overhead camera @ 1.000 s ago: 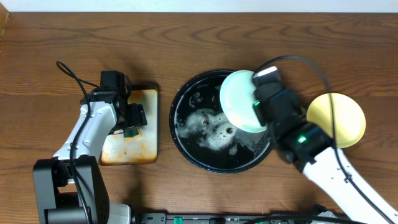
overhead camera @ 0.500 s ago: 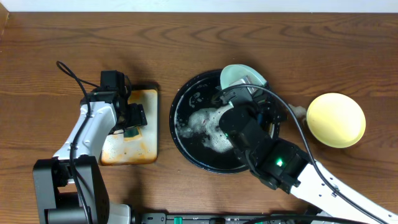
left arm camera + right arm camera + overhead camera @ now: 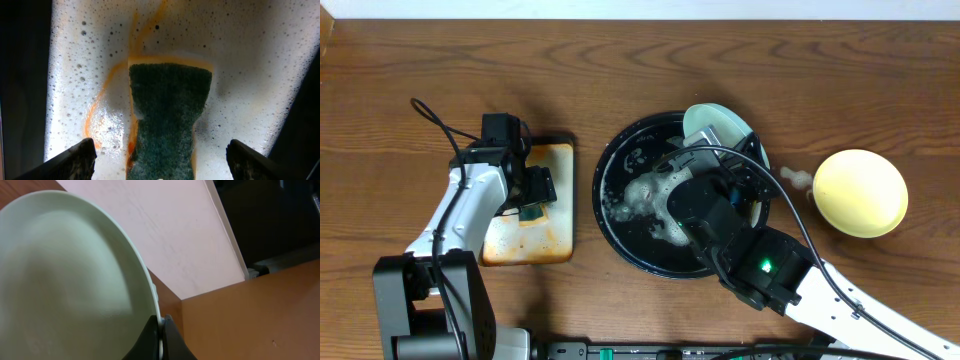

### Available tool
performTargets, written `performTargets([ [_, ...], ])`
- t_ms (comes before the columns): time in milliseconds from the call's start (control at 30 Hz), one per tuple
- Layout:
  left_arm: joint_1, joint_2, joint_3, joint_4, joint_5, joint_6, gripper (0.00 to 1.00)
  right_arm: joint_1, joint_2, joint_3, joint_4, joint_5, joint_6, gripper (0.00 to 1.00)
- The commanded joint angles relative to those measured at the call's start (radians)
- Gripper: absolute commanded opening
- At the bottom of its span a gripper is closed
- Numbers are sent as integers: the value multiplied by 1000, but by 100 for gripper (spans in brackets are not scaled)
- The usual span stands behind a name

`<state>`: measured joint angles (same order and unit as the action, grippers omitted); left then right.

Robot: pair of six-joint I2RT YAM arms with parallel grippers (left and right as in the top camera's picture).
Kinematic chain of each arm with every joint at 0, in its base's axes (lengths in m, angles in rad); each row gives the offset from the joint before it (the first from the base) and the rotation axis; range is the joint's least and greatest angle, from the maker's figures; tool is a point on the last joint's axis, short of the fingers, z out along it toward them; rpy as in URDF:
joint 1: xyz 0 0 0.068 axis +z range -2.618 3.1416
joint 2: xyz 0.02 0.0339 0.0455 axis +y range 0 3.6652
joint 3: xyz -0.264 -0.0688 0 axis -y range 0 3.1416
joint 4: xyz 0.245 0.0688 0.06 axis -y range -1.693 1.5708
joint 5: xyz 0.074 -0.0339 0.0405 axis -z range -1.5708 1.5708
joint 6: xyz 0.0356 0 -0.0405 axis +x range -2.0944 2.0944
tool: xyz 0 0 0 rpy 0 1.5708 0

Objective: Clean dirty plates on tray and stack at the side
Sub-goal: 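Tilt the green plate up against the tub rim with the right gripper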

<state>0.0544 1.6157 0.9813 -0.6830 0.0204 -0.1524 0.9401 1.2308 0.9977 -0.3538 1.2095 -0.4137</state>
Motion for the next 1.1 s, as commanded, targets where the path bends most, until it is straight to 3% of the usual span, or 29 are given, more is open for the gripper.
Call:
performTargets([
  [0,2,-2,-9,-3,-6,6,84,10,-8,3,7,37,-11,1],
  [1067,2,-2,-9,-3,-6,6,84,10,-8,3,51,40,-56,1],
])
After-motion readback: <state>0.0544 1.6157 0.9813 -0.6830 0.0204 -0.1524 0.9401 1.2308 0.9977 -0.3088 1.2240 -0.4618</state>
